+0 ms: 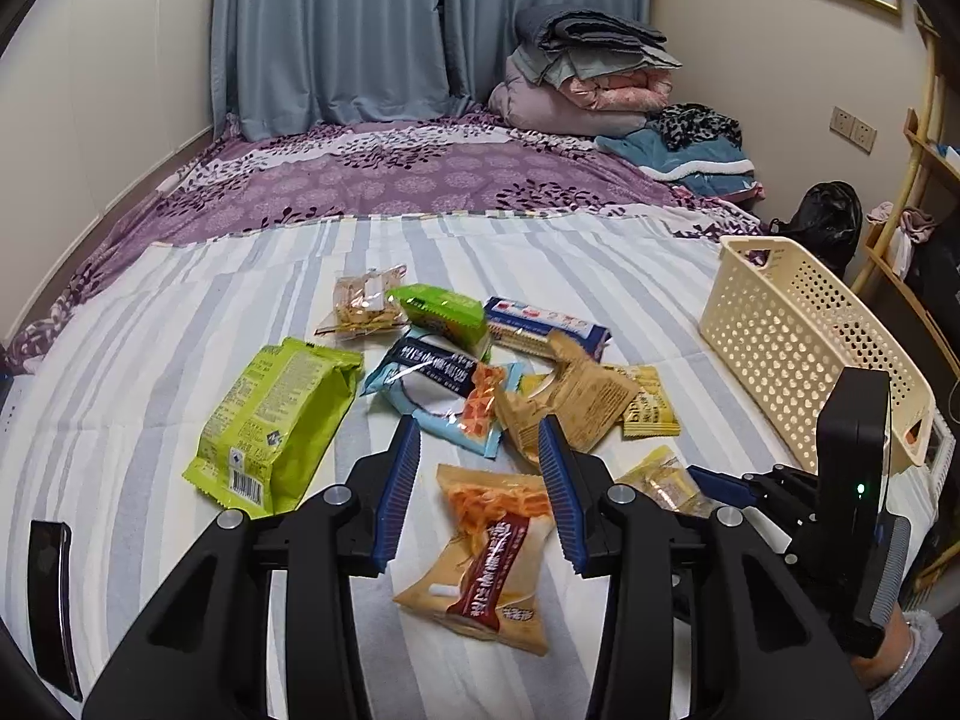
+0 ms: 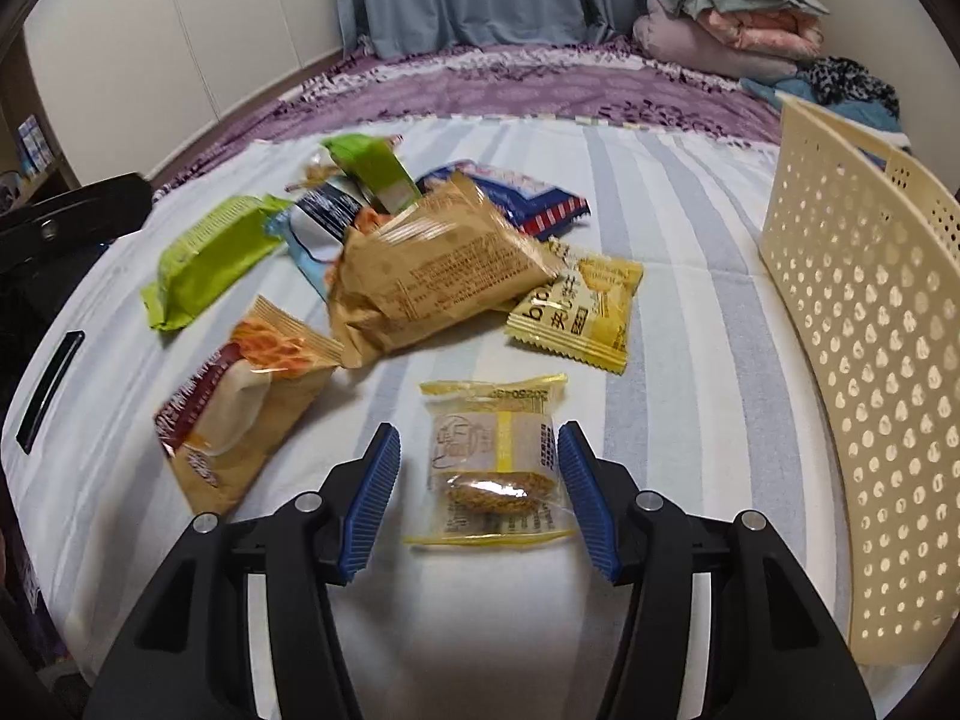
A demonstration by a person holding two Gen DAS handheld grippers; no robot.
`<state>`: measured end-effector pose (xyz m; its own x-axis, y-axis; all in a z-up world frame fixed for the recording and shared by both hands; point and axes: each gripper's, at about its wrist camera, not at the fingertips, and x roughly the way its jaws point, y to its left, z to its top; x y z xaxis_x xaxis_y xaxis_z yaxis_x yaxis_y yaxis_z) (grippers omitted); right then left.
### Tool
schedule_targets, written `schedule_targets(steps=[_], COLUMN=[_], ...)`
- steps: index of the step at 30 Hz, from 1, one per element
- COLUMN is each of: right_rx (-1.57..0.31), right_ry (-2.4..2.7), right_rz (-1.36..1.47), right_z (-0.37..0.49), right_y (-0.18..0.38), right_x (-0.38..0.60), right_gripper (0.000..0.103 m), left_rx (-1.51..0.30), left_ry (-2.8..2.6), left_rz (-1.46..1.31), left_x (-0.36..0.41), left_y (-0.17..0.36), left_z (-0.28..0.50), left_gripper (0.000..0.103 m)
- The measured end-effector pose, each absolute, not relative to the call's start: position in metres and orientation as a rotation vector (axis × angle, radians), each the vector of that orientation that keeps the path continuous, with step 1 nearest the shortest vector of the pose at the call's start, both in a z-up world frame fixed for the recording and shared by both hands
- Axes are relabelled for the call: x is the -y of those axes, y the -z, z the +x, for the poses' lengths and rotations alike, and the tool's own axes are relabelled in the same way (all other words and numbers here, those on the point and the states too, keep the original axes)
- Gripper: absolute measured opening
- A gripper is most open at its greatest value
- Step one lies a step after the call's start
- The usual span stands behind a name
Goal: Organize snacks
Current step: 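Carry both packets to the cream basket and open both tools to drop them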
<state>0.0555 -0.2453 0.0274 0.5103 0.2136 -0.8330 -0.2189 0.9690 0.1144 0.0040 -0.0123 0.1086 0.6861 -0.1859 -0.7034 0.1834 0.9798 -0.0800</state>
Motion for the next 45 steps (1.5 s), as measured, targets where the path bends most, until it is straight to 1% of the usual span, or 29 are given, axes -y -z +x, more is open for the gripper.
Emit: schedule_targets(steps=[1,2,3,4,5,7,10,14,19,21,23,24,29,37,41,45], right_rx=[-0.997,-0.995,-0.990,-0.985,-0.981,-0.974,-0.959,-0.922,-0.871,-0.850,-0.820,-0.803,-0.707,-0.558,-0.530,-0.539], right_ry=[-0.258,-0.254,-0.249,-0.239,-0.237,-0.241,-0.246,-0.238,-0.227,-0.225,-0.228,-0.230,-0.222,-0.104,-0.010,0.104], right_rz=[-0.017,-0.030,-0.039,-0.052,-0.060,-0.049,-0.024,-0.004,0.025,0.040,0.054,0.060,0.086,0.150,0.183,0.212], right_z=[0.056,0.056,0.057,0.057,0.057,0.056,0.053,0.047,0.041,0.040,0.037,0.035,0.025,0.008,0.001,-0.002], right_y=[-0.027,-0.026,-0.026,-0.026,-0.026,-0.028,-0.032,-0.044,-0.065,-0.074,-0.084,-0.090,-0.121,-0.166,-0.172,-0.164], right_x=[0.245,0.244,0.243,0.242,0.242,0.244,0.247,0.253,0.266,0.270,0.274,0.275,0.289,0.345,0.381,0.418], right_gripper=[0.055,0.055,0.054,0.050,0.044,0.041,0.039,0.039,0.039,0.039,0.039,0.039,0.039,0.039,0.039,0.039], left_rx=[-0.807,-0.826,-0.841,-0.851,-0.864,-0.898,-0.937,-0.982,-0.998,-0.995,-0.997,-1.002,-0.980,-0.863,-0.806,-0.762], left_ry=[0.208,0.212,0.213,0.211,0.213,0.223,0.235,0.265,0.291,0.294,0.289,0.287,0.277,0.283,0.315,0.367], left_rz=[-0.010,-0.017,-0.020,-0.017,-0.011,-0.004,0.020,0.014,0.041,0.061,0.085,0.087,0.080,0.064,0.078,0.100], left_x=[0.010,0.008,0.007,0.006,0.007,0.009,0.013,0.017,0.025,0.029,0.032,0.032,0.030,0.036,0.050,0.072], left_y=[-0.104,-0.099,-0.093,-0.088,-0.081,-0.070,-0.051,-0.031,-0.026,-0.026,-0.023,-0.022,-0.023,-0.072,-0.098,-0.119], left_z=[0.006,0.007,0.008,0.009,0.010,0.012,0.015,0.019,0.016,0.015,0.014,0.015,0.012,0.010,0.009,0.005], left_gripper=[0.046,0.058,0.066,0.077,0.079,0.079,0.079,0.079,0.079,0.077,0.057,0.052,0.040,0.039,0.039,0.039])
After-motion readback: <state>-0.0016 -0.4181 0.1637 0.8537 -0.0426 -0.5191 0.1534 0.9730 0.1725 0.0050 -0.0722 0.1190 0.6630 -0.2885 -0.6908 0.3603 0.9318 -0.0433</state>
